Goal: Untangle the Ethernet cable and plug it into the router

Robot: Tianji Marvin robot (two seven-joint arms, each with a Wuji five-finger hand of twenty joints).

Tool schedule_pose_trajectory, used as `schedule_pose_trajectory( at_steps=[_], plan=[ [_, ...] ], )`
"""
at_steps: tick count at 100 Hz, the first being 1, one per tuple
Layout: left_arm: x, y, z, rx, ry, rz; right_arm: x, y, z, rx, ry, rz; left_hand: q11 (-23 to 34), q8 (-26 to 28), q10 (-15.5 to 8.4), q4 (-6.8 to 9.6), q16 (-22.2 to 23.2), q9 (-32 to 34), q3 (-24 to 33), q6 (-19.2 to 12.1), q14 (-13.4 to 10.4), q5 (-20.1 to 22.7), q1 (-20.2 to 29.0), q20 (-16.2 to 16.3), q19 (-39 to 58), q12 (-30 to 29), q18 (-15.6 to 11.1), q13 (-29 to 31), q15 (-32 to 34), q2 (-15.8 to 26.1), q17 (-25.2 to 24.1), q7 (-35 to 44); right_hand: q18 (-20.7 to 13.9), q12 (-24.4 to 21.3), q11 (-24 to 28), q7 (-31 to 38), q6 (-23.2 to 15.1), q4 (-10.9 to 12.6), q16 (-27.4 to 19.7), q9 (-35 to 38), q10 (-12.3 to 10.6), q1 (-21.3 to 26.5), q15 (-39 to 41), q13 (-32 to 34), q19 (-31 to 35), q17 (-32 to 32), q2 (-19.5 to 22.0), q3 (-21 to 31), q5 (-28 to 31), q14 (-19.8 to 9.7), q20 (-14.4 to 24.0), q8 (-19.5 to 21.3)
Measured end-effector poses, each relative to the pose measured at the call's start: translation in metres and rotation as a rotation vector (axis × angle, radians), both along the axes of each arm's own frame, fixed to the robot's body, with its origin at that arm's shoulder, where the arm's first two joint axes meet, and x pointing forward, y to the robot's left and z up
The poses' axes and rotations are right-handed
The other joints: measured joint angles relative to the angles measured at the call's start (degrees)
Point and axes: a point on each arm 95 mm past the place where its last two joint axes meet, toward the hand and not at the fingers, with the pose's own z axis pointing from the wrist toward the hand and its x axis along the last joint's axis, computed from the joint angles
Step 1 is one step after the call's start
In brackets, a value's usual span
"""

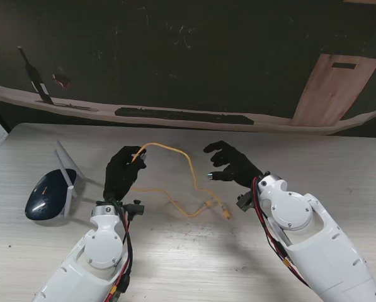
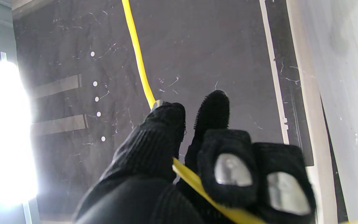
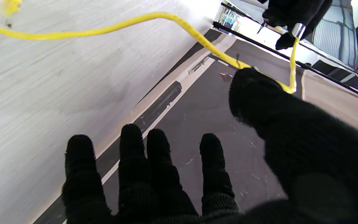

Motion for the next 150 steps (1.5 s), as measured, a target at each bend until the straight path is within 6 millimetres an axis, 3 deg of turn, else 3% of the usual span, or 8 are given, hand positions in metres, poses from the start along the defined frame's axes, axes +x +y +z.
schedule_pose_trajectory(
  at_steps=[26, 51, 70, 79, 97, 124, 137, 150],
  plan=[
    [-0.001, 0.004, 0.0, -0.002, -0.013, 0.016, -0.001, 0.006, -0.012, -0.214, 0.039, 0.038, 0.0, 0.0, 0.0, 0.0, 0.0, 0.0, 0.0, 0.1, 0.0, 0.0, 0.0, 0.0, 0.0, 0.0, 0.1, 0.0, 0.0, 0.0, 0.0, 0.0, 2.0, 0.0, 1.5, 0.0, 5.9, 0.0, 1.4, 4.7, 0.8, -0.8, 4.8, 3.6, 0.4, 4.5, 0.0, -0.2, 15.6, 3.8, 5.0, 0.0],
    [-0.002, 0.008, -0.001, 0.011, -0.017, 0.044, -0.005, 0.003, -0.023, -0.289, 0.014, 0.079, 0.0, 0.0, 0.0, 0.0, -0.1, 0.0, -0.1, 0.1, 0.1, 0.0, 0.0, 0.0, 0.0, 0.0, 0.3, 0.0, 0.0, 0.1, 0.0, 0.0, 4.1, 1.9, 6.1, 0.1, 5.9, 0.0, 6.3, 12.2, 1.7, -0.8, 16.0, 9.5, 15.5, 9.4, -0.6, 0.0, 20.2, 5.7, 11.0, 1.6],
    [-0.001, 0.008, -0.005, 0.042, 0.004, 0.063, -0.009, 0.006, -0.035, -0.35, 0.027, 0.088, 0.0, 0.0, 0.0, 0.0, -0.1, 0.0, -0.6, 0.1, 0.1, 0.0, 0.0, 0.0, 0.0, 0.0, 0.4, 0.0, 0.0, 0.7, 0.0, 0.0, 4.1, 2.8, 9.1, 4.2, 4.9, -0.9, 8.6, 16.5, 2.4, -0.7, 22.4, 12.0, 32.6, 7.1, -0.6, 0.6, 29.8, 6.9, 6.1, 5.5],
    [0.0, 0.008, -0.009, 0.116, 0.015, 0.096, -0.01, 0.009, -0.042, -0.369, 0.036, 0.102, 0.0, 0.0, 0.0, 0.0, -0.1, 0.0, -0.7, 0.6, 0.1, 0.0, 0.0, 0.0, 0.0, 0.0, 0.5, 0.0, 0.0, 1.0, 0.0, 0.0, 4.1, 2.8, 9.2, 4.9, 2.7, -3.9, 8.6, 16.5, 2.4, 0.8, 22.5, 12.0, 33.7, 6.5, -0.7, 0.7, 31.0, 7.0, 4.3, 2.4],
    [0.005, 0.008, -0.019, 0.203, 0.043, 0.159, -0.005, 0.017, -0.053, -0.424, 0.047, 0.136, 0.0, 0.0, 0.0, 0.0, -0.1, 0.0, -1.3, 0.7, 0.2, 0.0, 0.0, 0.0, 0.0, -0.6, 0.7, 0.0, 0.0, 1.2, 0.0, -0.1, 4.1, 2.8, 9.2, 4.1, 0.9, -3.9, 8.6, 16.5, 2.4, 2.1, 23.0, 12.6, 35.3, 6.7, -0.7, 1.2, 31.0, 7.0, 3.6, -2.7],
    [0.006, 0.006, -0.021, 0.213, 0.07, 0.158, 0.007, 0.024, -0.064, -0.456, -0.006, 0.101, 0.0, 0.0, 0.0, 0.0, -0.2, 0.0, -2.0, 0.7, 0.2, 0.0, 0.0, 0.0, 0.0, -0.6, 0.7, 0.0, 0.0, 1.6, 0.0, -0.2, 4.2, 4.7, 13.3, 2.1, 3.2, -0.7, 10.8, 20.3, 2.4, 1.3, 28.6, 15.6, 41.0, 10.1, -3.0, 3.5, 31.9, 7.0, 3.0, 1.9],
    [0.006, 0.005, -0.021, 0.213, 0.076, 0.156, 0.008, 0.033, -0.063, -0.428, 0.009, 0.135, 0.0, 0.0, 0.0, 0.0, -0.2, 0.0, -2.1, 0.7, 0.2, -0.1, 0.0, 0.0, 0.0, -0.6, 0.8, 0.0, 0.0, 1.6, 0.0, -0.3, 4.7, 7.7, 18.9, 8.5, 2.5, -6.9, 13.7, 27.1, 2.3, 2.7, 38.4, 22.0, 46.9, 16.1, -4.8, 3.4, 35.5, 7.6, 4.8, -6.3],
    [0.006, 0.004, -0.021, 0.212, 0.08, 0.152, 0.003, 0.044, -0.064, -0.446, -0.04, 0.204, 0.0, 0.0, 0.0, 0.0, -0.2, 0.0, -2.6, 0.8, 0.3, -0.1, 0.0, 0.0, 0.0, -0.6, 0.8, 0.0, 0.0, 1.7, 0.0, -0.5, 4.9, 10.4, 22.3, 9.9, 2.2, -7.6, 15.1, 30.1, 1.7, 3.4, 44.2, 25.8, 50.9, 20.7, -6.9, 3.4, 37.6, 7.7, 6.1, -8.5]
  ],
)
